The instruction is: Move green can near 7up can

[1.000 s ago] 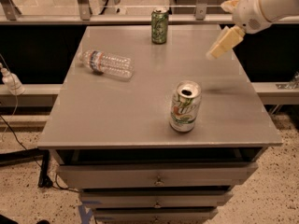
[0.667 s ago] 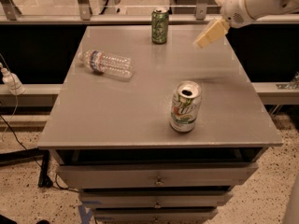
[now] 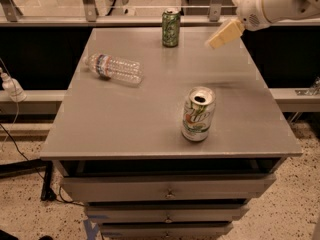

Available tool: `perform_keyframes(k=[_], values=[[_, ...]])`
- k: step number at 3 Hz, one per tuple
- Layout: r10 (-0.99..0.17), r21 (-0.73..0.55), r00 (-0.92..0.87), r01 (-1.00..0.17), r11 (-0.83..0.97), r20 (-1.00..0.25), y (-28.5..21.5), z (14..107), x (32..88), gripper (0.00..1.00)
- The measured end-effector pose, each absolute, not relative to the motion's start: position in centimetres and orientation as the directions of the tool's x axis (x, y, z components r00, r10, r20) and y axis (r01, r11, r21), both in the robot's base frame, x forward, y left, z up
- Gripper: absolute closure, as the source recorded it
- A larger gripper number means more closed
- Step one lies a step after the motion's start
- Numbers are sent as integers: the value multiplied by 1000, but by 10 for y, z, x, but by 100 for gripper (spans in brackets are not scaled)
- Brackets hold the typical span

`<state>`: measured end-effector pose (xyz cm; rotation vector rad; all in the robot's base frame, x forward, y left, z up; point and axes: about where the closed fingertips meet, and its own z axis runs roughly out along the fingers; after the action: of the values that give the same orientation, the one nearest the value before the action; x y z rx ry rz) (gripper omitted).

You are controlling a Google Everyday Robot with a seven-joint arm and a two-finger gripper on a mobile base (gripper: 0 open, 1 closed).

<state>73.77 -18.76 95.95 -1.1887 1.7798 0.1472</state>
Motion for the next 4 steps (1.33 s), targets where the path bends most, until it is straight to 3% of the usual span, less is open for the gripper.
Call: perform_keyframes(k=[2,4], values=[[-382,-266,-25,-674,689,-924,-157,969,795,0],[-315,-209,-49,-651,730,-948,-139,952,854,0]])
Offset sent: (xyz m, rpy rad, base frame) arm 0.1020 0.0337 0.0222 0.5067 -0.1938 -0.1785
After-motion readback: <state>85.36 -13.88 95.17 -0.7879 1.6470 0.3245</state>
